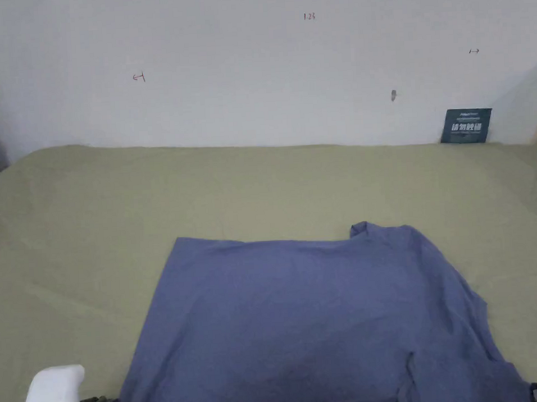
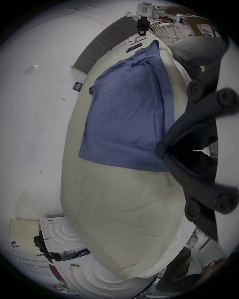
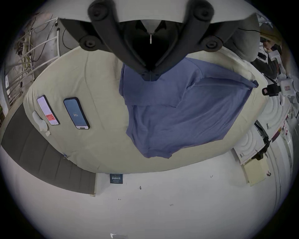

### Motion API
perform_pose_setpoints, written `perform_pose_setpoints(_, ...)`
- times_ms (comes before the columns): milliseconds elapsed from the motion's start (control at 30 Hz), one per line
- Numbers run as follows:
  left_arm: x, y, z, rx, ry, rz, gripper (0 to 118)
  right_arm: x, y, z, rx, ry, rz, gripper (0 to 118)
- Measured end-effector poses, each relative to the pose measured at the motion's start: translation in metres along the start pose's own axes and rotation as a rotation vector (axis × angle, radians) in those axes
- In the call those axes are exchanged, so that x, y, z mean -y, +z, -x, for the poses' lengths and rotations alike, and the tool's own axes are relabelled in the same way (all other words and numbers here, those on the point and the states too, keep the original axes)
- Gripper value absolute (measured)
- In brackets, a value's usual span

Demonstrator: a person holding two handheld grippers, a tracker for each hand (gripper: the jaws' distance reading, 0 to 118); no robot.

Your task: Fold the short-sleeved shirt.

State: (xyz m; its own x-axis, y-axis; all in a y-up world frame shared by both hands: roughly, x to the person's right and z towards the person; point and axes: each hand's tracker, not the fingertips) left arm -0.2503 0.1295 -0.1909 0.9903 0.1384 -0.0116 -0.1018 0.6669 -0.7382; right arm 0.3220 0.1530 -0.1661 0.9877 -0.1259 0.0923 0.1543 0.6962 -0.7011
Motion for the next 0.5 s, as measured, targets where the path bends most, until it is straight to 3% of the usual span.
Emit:
perform_pose_setpoints(33,0.000,-0.001,0.004,0.003,0.002,0.004,0,0.000,0.000,0.000,-0.002,0.000,0.001,0)
perform_pose_setpoints(67,0.001,-0.002,0.005,0.010,0.006,0.009,8,0.000,0.000,-0.001,-0.005,0.001,0.005,0)
perform_pose_setpoints(100,0.001,-0.004,0.005,0.021,0.010,0.027,31,0.000,-0.002,-0.001,-0.002,0.001,0.013,0)
perform_pose_setpoints(133,0.002,-0.006,0.004,0.027,0.010,0.040,82,0.002,-0.003,-0.001,0.001,0.000,0.019,0)
perform_pose_setpoints(167,0.006,-0.011,0.013,0.044,0.007,0.054,112,0.002,-0.004,-0.003,-0.002,-0.004,0.025,0)
perform_pose_setpoints(200,0.007,-0.016,0.013,0.078,-0.001,0.088,118,0.003,-0.004,-0.006,-0.008,-0.013,0.031,0)
perform_pose_setpoints(367,0.019,-0.044,0.014,0.073,-0.006,0.130,109,0.006,-0.010,-0.013,-0.022,-0.026,0.051,0)
perform_pose_setpoints(500,0.023,-0.069,0.019,0.024,0.003,0.168,49,0.006,-0.015,-0.017,-0.016,-0.044,0.075,0)
